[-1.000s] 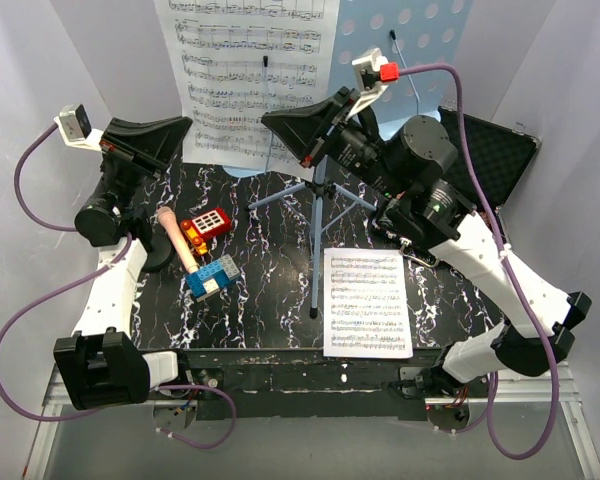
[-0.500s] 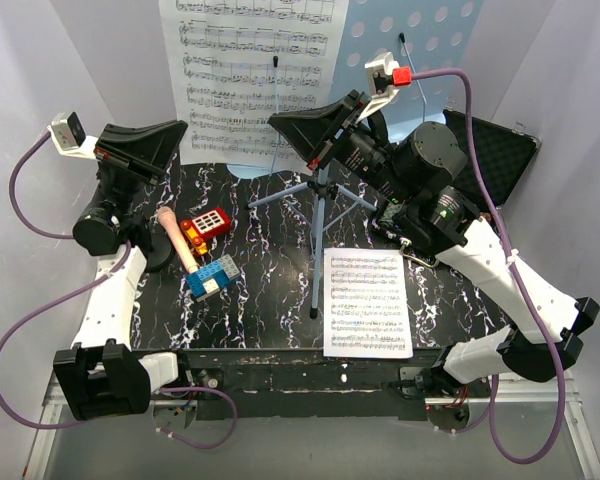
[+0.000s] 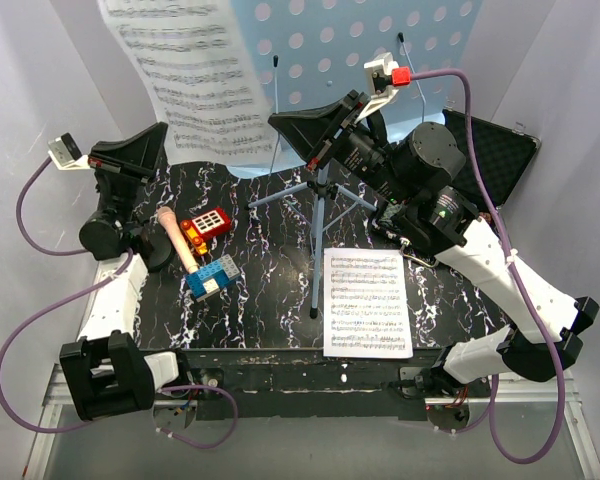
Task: Pack up the instrument practice props
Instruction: Pick up the sheet music from the music stand.
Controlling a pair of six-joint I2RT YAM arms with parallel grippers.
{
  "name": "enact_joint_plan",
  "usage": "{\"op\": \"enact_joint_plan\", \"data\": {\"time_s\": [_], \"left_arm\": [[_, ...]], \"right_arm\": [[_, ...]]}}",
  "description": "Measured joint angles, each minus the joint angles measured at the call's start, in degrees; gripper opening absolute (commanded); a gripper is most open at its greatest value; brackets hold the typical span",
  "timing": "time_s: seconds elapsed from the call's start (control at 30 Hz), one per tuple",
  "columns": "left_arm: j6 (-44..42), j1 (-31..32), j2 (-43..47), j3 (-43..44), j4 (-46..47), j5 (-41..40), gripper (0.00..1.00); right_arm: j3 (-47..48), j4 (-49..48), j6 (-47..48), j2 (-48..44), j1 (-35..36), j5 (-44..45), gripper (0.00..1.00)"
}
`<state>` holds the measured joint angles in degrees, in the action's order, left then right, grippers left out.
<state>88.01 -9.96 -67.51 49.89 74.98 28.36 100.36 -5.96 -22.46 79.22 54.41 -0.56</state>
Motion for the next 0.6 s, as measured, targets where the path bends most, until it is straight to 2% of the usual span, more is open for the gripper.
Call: {"op": "enact_joint_plan", "data": {"time_s": [0.27, 0.6], "left_arm": [[2.1, -1.7, -0.6, -5.1, 0.0, -4.4, 0.0], [-1.0, -2.4, 0.6, -10.2, -4.3, -3.9, 0.0]], "right_arm": [[0.0, 0.0, 0.1, 0.0, 0.0, 0.2, 0.01], [1.5, 2.0, 0.4, 0.8, 0.1, 1.5, 0.01]]}}
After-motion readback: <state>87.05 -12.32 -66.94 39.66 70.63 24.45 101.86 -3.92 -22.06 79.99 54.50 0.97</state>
